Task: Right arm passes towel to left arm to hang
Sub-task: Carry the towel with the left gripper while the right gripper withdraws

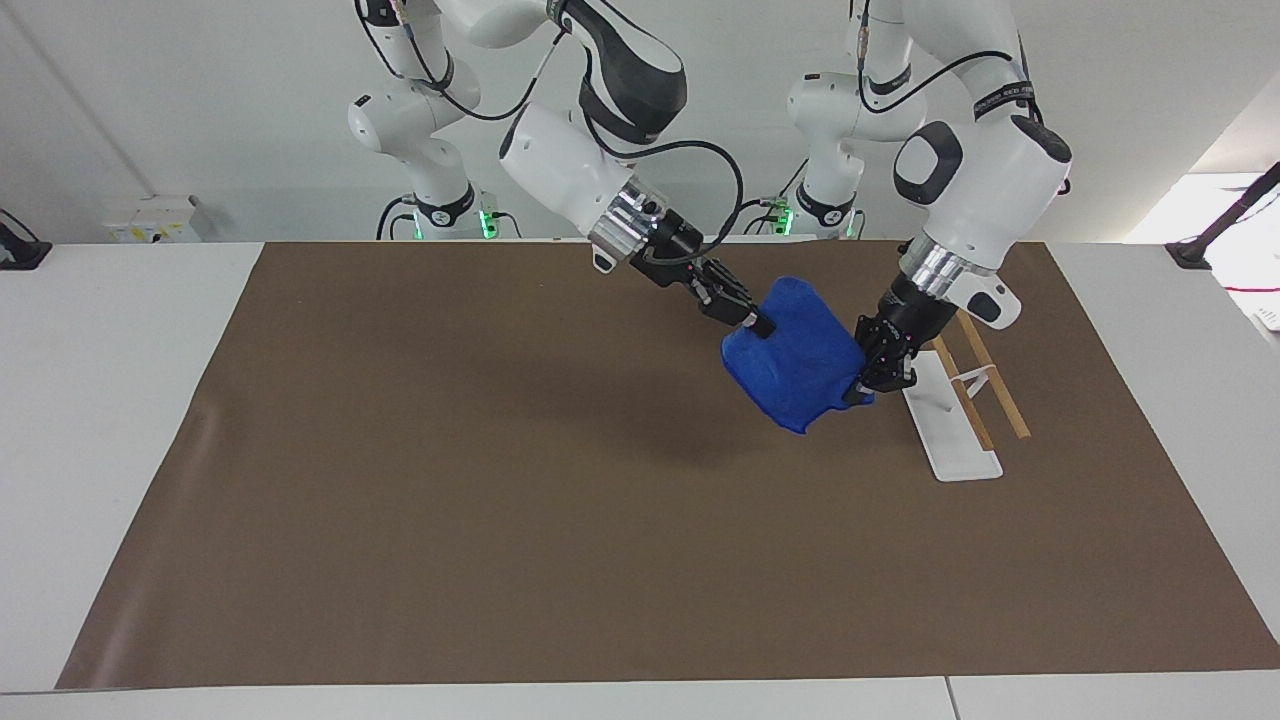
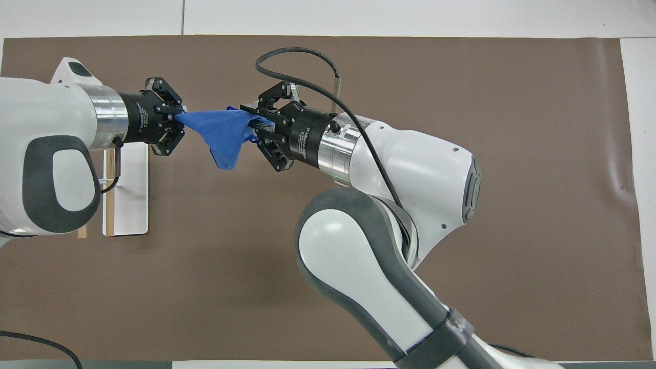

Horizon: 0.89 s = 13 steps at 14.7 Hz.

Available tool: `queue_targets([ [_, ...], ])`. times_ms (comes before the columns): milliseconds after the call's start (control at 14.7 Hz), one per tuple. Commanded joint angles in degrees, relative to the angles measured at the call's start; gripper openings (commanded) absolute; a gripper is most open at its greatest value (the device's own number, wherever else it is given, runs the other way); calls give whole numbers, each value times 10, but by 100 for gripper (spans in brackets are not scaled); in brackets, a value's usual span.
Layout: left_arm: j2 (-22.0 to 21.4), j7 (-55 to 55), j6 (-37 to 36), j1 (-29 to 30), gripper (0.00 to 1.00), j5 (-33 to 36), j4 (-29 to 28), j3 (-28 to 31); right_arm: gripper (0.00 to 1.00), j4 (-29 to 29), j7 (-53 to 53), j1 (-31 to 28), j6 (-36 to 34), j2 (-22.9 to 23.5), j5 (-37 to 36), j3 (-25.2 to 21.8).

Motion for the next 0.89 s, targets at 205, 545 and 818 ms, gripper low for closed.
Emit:
queue_targets([
  [205,-26,16,29,15,0,92,-6,2,100,-83,-246,-56,6,-26,-76,-2],
  [545,-47,17,23,55,0,183,-15,2,100,-174,-424,-152,-51,-61,-216,-2],
  [818,-55,68,27,93,0,185,-30,1,100,-168,-474,-260,-206,-73,-501,0],
])
